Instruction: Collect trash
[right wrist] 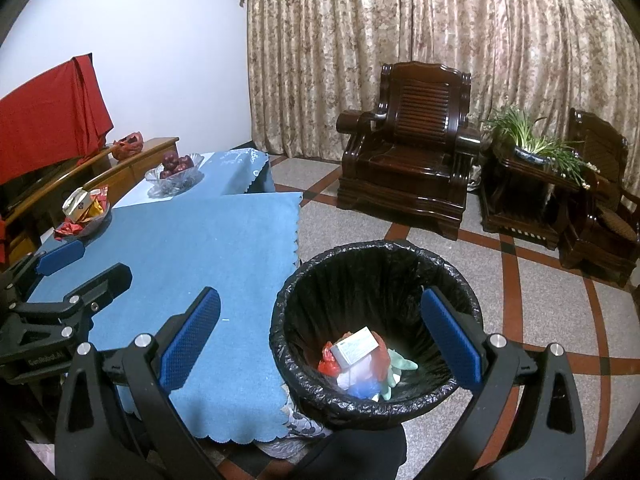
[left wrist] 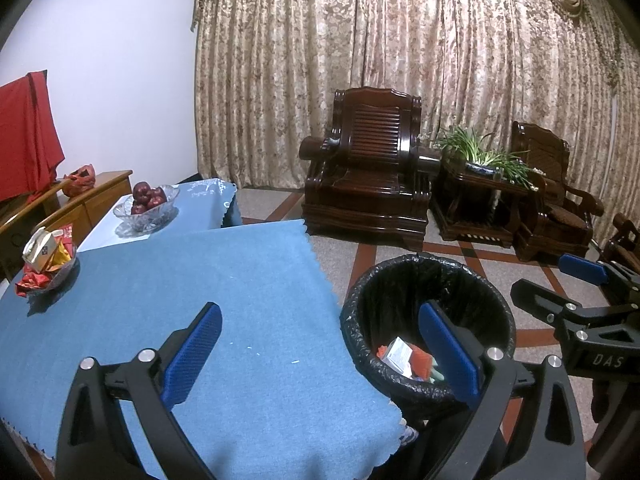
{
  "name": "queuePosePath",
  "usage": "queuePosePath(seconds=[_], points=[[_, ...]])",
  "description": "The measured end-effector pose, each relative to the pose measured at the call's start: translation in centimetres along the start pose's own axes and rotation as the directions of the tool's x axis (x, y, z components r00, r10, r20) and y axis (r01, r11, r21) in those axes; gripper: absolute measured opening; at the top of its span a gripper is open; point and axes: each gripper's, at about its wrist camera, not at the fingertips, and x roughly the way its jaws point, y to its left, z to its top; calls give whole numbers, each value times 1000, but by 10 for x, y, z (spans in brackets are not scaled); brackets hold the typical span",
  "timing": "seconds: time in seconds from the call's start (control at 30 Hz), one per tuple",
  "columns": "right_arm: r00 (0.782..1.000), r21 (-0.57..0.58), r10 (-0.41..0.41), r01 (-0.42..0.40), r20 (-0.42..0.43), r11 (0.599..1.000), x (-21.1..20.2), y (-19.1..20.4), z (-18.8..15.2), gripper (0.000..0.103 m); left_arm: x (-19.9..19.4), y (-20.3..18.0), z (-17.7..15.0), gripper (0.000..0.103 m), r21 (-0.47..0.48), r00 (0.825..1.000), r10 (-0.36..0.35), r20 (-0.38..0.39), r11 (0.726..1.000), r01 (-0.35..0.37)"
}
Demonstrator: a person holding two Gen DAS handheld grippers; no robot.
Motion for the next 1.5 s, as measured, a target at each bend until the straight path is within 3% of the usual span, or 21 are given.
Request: queuePosePath(seconds=[1.5], points=[[1000, -6, 5, -5, -12, 1000, 7, -5, -7, 98, -4, 4, 4, 97, -3, 1000, 2, -8, 1000, -2]])
